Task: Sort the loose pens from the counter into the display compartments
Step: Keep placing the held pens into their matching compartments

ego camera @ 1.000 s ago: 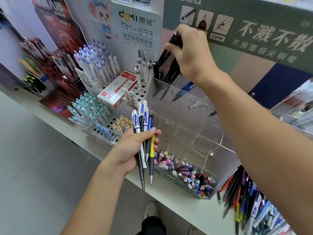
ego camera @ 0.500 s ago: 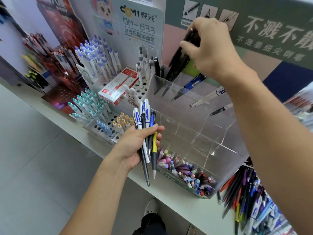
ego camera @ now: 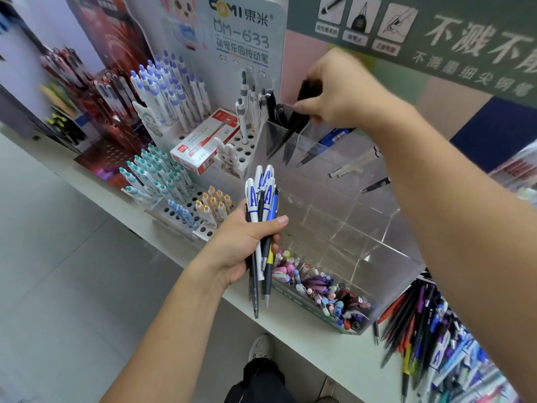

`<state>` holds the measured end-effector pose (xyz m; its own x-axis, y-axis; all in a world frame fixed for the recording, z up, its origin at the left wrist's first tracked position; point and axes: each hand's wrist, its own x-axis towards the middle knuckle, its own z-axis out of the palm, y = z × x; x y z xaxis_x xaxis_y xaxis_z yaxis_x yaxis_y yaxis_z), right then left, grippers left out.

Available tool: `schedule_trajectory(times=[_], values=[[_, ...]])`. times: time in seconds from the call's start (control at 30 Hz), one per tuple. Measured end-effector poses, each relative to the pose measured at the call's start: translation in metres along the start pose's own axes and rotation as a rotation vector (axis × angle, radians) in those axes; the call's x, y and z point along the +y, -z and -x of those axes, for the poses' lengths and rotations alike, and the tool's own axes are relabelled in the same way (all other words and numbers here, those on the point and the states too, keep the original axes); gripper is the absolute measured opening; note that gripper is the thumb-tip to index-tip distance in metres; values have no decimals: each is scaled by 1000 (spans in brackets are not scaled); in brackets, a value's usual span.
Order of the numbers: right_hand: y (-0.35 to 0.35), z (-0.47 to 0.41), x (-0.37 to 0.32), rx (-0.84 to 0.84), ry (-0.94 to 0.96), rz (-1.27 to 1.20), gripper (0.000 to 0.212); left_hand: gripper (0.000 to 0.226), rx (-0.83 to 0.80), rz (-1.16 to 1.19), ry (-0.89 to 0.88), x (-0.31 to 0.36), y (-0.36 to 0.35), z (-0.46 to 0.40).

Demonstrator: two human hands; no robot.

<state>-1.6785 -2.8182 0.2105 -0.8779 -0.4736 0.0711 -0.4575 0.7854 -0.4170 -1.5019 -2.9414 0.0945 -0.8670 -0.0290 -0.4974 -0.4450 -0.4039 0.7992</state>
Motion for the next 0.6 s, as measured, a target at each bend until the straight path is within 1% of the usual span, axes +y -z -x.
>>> schedule_trajectory(times=[0.07, 0.1, 0.2, 0.3, 0.37, 0.5, 0.6], values=[[-11, 1, -1, 7, 14, 22, 24, 27, -25, -20, -3, -2, -3, 0], [-14, 4, 0, 38, 25, 24, 25, 27, -38, -29, -2, -3, -4, 0], [-5, 12, 4, 172, 45, 3, 31, 28, -67, -32, 4, -7, -5, 0], [23, 17, 6, 333, 89, -13, 25, 27, -29, -43, -1, -8, -6, -2], [37, 14, 7, 390, 136, 1, 25, 25, -10, -66, -21, -7, -7, -3], [34, 4, 3, 336, 282, 196, 20, 25, -30, -46, -35, -5, -10, 0], [30, 4, 0, 296, 388, 230, 18, 28, -38, -42, -38, -5, -8, 0]])
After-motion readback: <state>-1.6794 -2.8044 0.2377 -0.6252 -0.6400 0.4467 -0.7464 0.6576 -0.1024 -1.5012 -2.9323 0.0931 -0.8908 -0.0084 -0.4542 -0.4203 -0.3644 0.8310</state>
